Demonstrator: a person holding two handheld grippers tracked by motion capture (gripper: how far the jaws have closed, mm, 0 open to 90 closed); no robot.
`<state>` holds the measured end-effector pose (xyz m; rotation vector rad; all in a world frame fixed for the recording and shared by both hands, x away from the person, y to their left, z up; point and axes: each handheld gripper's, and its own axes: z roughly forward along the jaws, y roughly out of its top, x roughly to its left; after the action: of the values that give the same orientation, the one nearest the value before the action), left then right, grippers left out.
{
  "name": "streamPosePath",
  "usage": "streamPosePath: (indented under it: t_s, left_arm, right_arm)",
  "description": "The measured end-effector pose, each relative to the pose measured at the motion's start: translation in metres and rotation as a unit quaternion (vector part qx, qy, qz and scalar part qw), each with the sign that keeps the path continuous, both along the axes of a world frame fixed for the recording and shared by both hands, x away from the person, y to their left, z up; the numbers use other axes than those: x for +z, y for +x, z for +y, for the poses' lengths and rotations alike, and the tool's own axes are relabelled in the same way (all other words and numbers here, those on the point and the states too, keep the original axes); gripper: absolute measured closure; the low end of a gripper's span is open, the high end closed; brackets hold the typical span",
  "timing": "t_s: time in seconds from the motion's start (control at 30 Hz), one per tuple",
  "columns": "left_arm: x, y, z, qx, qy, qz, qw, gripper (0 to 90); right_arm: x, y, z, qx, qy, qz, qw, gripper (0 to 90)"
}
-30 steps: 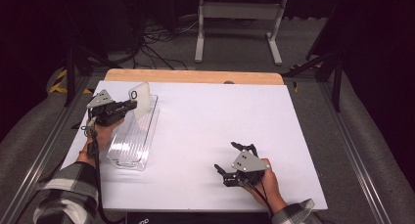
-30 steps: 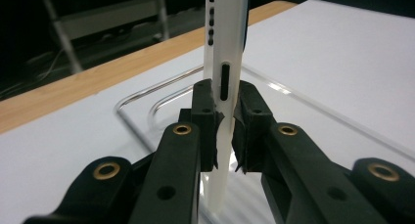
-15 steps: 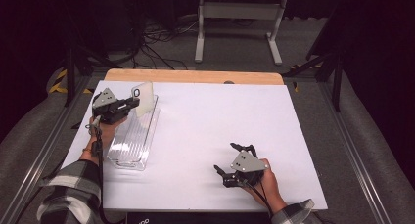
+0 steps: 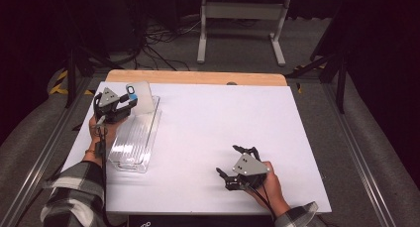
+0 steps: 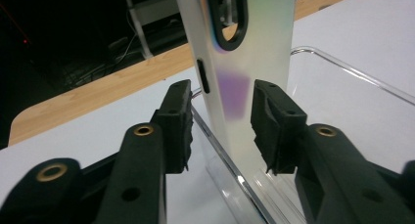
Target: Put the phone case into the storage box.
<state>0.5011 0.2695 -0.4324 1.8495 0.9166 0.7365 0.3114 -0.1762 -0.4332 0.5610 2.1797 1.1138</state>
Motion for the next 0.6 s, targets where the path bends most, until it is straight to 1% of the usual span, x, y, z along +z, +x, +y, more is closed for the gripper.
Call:
streamPosePath:
  t_s: [0.03, 0.13, 0.3, 0.37, 0.47, 0.5, 0.6]
  left_arm:
    - [-0.0002, -0.0002, 0.0009, -0.001, -0.006, 0.003, 1.0, 58.5]
    - [-0.0001, -0.0007, 0.0016, -0.001, -0.006, 0.006, 1.0, 56.2]
    - [0.0, -0.0023, 0.0043, -0.002, -0.015, 0.014, 0.9998, 53.2]
    - [0.0004, -0.0034, 0.0056, -0.006, -0.019, 0.017, 0.9997, 50.8]
    - [0.0012, -0.005, 0.0085, -0.004, -0.028, 0.018, 0.9994, 48.1]
    - [0.0018, -0.0058, 0.0095, -0.008, -0.032, 0.02, 0.9993, 47.3]
    - [0.003, -0.008, 0.0101, -0.012, -0.034, 0.019, 0.9992, 45.6]
  right_arm:
    - [0.0001, -0.0002, 0.0, 0.0, 0.0, -0.001, 1.0, 15.0]
    - [0.0005, -0.0004, -0.0001, 0.0, -0.001, -0.002, 1.0, 15.2]
    - [0.0015, -0.001, -0.0005, 0.0, 0.0, -0.003, 1.0, 15.3]
    - [0.0024, -0.0013, -0.0013, 0.0, 0.002, -0.006, 1.0, 15.3]
    - [0.0029, -0.0013, -0.0016, -0.001, 0.003, -0.006, 1.0, 15.2]
    - [0.003, -0.0016, -0.0015, -0.002, 0.003, -0.006, 1.0, 15.2]
    - [0.0033, -0.0019, -0.0015, -0.002, 0.003, -0.008, 1.0, 15.2]
